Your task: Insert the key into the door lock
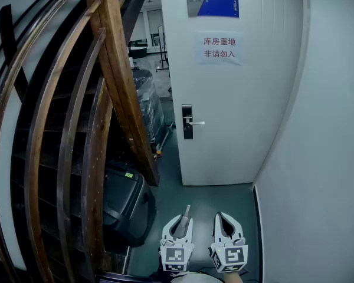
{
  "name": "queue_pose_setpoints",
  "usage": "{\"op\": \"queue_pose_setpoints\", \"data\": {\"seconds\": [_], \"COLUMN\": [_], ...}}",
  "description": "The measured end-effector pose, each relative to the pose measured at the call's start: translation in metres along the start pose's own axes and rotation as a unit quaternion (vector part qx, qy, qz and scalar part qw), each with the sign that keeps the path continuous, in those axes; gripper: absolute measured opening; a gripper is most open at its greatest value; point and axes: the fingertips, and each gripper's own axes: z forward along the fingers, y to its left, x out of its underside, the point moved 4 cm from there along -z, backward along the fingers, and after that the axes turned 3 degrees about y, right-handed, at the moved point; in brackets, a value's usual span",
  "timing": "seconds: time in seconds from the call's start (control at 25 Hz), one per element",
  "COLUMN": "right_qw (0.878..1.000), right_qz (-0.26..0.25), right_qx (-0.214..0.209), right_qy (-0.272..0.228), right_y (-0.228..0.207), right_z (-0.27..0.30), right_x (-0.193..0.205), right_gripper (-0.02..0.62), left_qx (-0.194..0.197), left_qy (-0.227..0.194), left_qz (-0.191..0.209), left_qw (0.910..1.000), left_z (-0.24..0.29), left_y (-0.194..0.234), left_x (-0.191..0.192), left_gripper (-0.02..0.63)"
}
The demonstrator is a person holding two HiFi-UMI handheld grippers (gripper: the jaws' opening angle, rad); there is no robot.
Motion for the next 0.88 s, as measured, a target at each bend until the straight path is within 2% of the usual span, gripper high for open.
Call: {"op": "queue_pose_setpoints", "data": {"seconds": [0.32, 0.48, 0.88], "right_qw": [1.0, 1.0, 0.999], "right_qz": [0.004, 0.015, 0.019], "right_qx": [-0.005, -0.024, -0.034], "right_qy": [0.002, 0.012, 0.036], "right_y": [-0.016, -0.022, -0.032], "right_z": [-0.006, -0.007, 0.01], "right_x": [0.005, 0.011, 0.029], "right_gripper": [0.005, 0.005, 0.006], "left_qx": [-0.003, -0.01, -0.036], "left_qy": [0.006, 0.012, 0.044], "left_qz": [0.001, -0.005, -0.012], "left_qw": [1.0, 0.9999, 0.9983], "left_z": [0.004, 0.004, 0.031], "left_y": [-0.02, -0.027, -0.008], "left_x": [0.003, 0.008, 0.022], "left_gripper": [0.117, 0.117, 0.117]}}
